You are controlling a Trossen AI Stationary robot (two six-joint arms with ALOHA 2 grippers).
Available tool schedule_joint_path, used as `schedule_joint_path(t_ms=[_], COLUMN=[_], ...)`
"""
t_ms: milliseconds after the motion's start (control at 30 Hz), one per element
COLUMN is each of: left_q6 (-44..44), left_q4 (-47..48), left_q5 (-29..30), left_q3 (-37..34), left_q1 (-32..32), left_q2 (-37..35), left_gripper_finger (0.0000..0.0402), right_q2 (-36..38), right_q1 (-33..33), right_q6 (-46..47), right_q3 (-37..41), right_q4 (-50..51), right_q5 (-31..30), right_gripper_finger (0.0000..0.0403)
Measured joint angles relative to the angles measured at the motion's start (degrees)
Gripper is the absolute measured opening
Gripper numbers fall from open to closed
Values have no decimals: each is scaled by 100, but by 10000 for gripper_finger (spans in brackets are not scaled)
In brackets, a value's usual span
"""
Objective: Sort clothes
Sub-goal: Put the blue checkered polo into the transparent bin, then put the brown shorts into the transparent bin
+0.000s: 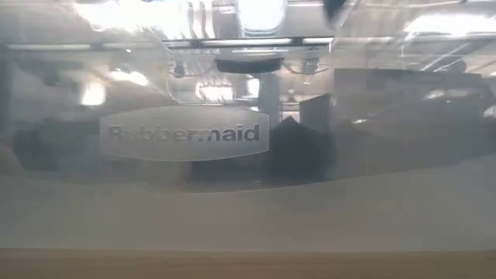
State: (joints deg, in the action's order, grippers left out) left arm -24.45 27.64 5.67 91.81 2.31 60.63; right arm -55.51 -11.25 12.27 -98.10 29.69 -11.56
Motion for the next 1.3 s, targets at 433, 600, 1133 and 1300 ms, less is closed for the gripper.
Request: schedule_joint_path(t_ms=[433,600,1133,1300], left_q6=[12,144,144,144], left_q4=[-916,-918,-911,-907], left_q5=[-2,-2,-24,-24], left_q3=[4,4,4,4], left_q1=[0,0,0,0], left_q2=[-194,-262,-82,125], left_gripper_finger=[151,151,151,151], right_q2=[-2438,-2898,-3676,-3511], right_q1=[79,184,754,1107], right_q6=[-283,-40,-781,-1019], right_q3=[-1413,-2322,-3529,-3552], right_q4=[-11,1024,1708,1348], right_q5=[-81,-108,1,1], right_gripper_finger=[55,170,291,279])
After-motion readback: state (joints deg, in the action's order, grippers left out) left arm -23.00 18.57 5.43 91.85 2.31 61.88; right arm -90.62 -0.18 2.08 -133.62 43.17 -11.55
